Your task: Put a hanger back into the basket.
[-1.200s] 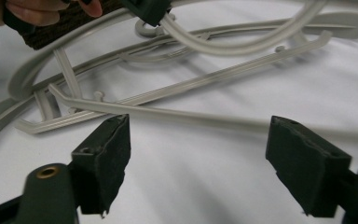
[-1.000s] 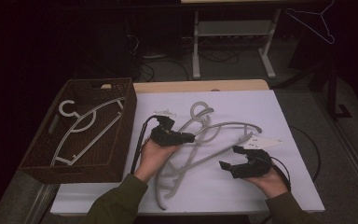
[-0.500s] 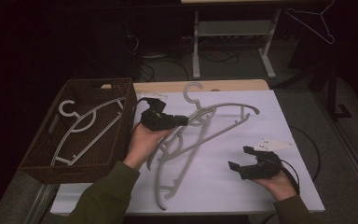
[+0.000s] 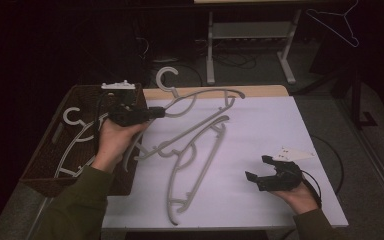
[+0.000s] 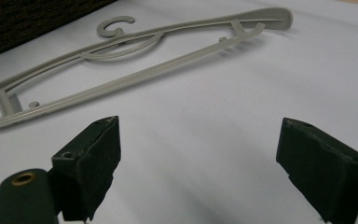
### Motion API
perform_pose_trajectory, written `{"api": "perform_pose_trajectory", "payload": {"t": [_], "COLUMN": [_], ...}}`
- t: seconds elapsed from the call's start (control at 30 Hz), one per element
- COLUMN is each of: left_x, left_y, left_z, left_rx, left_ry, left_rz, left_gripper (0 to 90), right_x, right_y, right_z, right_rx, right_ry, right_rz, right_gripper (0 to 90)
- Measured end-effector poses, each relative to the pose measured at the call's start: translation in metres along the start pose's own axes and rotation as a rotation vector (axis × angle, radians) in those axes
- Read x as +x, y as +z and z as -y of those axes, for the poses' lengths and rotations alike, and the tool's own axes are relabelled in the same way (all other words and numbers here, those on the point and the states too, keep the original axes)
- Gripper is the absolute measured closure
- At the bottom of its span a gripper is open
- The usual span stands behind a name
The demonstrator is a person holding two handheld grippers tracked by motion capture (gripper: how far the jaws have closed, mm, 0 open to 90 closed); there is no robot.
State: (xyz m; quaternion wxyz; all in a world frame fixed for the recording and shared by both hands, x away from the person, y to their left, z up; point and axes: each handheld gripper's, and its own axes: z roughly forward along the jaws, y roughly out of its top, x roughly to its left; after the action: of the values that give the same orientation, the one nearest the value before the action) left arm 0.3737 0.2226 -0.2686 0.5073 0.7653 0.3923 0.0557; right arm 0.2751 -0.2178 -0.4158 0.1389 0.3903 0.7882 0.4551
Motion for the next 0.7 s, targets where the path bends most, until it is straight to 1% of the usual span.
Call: {"api": "perform_pose_trajectory", "payload": {"t": [0.27, 0.43, 0.5, 0.53, 0.67, 0.7], "left_x": [0.031, 0.050, 0.058, 0.062, 0.078, 0.082], "left_y": [-0.049, -0.079, -0.090, -0.096, -0.118, -0.123], "left_z": [0.001, 0.003, 0.005, 0.007, 0.011, 0.013], "left_rx": [-0.044, -0.065, -0.081, -0.085, -0.089, -0.088], "left_ry": [-0.032, -0.056, -0.067, -0.075, -0.074, -0.081], "left_rz": [-0.068, -0.117, -0.130, -0.139, -0.183, -0.194], "left_gripper": [80.4, 80.4, 80.4, 80.4, 80.4, 80.5], "right_x": [0.000, -0.001, -0.001, -0.001, -0.002, -0.002], "right_y": [0.001, 0.001, 0.001, 0.001, 0.001, 0.001], "right_z": [0.000, 0.000, 0.000, 0.000, 0.000, 0.000], "right_rx": [0.003, 0.004, 0.005, 0.004, 0.003, 0.004], "right_ry": [0.001, 0.006, 0.005, 0.006, 0.005, 0.007], "right_rz": [0.006, 0.009, 0.011, 0.011, 0.016, 0.018], "right_gripper": [13.5, 13.4, 13.5, 13.5, 13.5, 13.5]}}
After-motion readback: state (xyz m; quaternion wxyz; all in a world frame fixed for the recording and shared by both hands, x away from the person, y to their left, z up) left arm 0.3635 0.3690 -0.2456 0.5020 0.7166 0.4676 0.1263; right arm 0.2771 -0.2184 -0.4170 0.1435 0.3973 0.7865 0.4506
